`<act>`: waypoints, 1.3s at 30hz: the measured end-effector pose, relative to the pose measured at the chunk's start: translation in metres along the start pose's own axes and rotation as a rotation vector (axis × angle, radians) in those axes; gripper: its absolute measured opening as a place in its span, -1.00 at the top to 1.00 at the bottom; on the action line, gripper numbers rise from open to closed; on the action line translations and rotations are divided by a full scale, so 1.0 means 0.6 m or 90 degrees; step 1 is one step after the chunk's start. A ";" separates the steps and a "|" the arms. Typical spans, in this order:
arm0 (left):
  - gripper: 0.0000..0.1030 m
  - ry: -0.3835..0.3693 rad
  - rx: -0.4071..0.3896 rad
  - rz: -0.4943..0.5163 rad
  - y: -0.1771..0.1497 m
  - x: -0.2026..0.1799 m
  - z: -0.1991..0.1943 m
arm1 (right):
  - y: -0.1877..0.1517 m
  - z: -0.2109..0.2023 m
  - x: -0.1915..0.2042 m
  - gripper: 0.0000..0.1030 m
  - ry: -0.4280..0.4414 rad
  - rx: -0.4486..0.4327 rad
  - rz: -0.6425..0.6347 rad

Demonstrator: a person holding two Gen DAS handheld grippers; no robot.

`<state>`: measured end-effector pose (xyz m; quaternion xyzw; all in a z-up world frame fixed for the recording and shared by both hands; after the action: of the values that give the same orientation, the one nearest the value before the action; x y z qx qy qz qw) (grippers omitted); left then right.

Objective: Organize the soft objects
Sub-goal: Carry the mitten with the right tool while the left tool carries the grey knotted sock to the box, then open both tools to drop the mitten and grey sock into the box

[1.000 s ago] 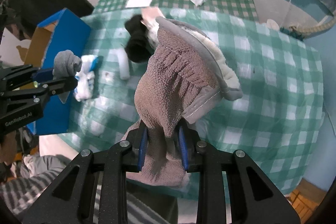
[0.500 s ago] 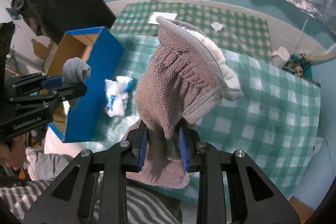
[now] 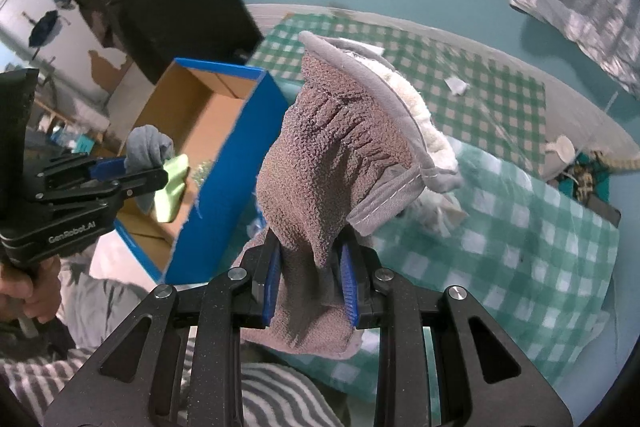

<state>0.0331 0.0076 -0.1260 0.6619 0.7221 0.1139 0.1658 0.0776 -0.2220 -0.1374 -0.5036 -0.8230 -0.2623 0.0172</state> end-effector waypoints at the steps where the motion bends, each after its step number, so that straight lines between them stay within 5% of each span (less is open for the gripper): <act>1: 0.40 0.004 -0.001 -0.009 -0.002 0.012 -0.003 | 0.005 0.002 0.007 0.50 0.003 0.000 -0.006; 35: 0.38 0.067 0.021 -0.137 -0.043 0.219 0.001 | 0.116 0.158 0.254 0.50 0.111 0.045 -0.148; 39: 0.36 0.067 0.035 -0.142 -0.043 0.230 0.012 | 0.118 0.177 0.267 0.34 0.113 0.054 -0.147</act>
<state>0.0026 0.1419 -0.1550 0.5749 0.8018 0.1094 0.1209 0.0833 -0.0176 -0.1528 -0.3794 -0.8810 -0.2707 0.0810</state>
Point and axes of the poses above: each gripper's, at about its wrist camera, not at the fingertips, and z roughly the way its jaws point, x to its left, y to its top, the point moved 1 cm from there along z, roughly the way its jaws point, and after that the axes turned 5 degrees about -x, right-handed, at the moved point
